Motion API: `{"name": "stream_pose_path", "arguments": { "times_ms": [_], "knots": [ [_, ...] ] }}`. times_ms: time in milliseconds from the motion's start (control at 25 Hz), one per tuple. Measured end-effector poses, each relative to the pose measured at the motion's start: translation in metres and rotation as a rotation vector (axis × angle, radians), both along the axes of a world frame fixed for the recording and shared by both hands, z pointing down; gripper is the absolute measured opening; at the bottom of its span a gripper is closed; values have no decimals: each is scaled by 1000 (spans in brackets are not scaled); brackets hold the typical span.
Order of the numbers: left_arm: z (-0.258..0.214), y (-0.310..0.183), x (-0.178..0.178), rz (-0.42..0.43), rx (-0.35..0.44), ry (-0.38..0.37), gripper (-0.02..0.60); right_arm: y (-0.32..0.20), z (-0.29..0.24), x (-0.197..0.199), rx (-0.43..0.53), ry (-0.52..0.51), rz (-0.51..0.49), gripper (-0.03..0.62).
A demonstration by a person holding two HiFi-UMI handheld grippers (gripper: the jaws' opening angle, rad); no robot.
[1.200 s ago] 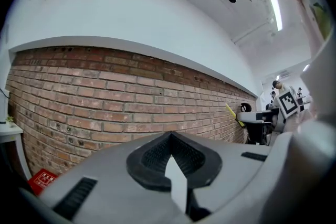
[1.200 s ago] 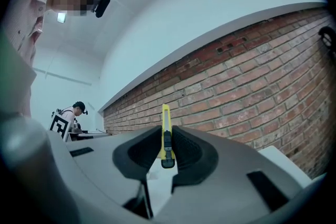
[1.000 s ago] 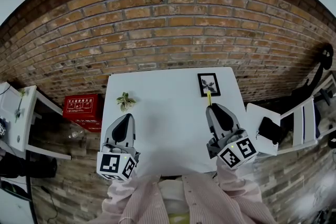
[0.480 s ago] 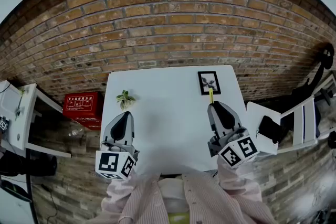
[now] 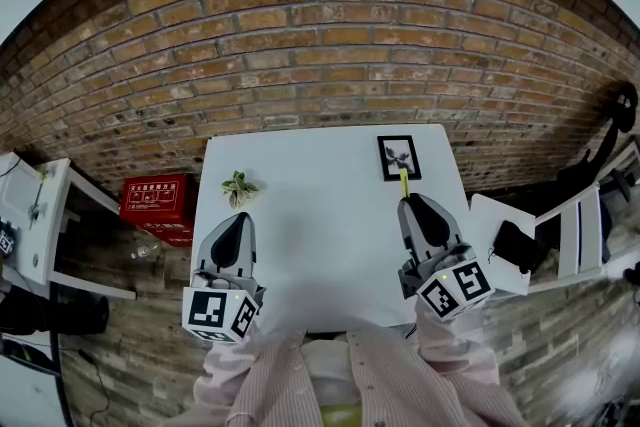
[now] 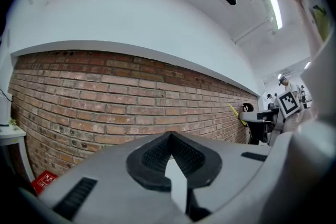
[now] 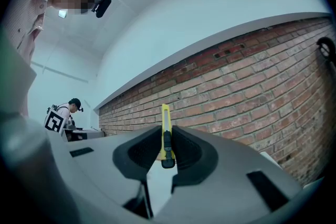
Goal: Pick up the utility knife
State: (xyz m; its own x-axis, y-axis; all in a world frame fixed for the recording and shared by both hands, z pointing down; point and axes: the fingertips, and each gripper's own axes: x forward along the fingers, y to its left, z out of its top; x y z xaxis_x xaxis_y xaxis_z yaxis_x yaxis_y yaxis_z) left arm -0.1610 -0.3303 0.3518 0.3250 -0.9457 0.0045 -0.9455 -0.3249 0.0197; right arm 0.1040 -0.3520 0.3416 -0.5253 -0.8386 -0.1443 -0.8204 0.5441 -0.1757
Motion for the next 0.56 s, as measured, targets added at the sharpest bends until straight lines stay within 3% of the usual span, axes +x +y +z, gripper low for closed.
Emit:
{"name": "stream_pose_path", "arguments": {
  "times_ms": [560],
  "knots": [
    [4, 0, 2, 3, -7, -5, -9, -1, 4, 4, -4, 26, 9, 64]
  ]
}}
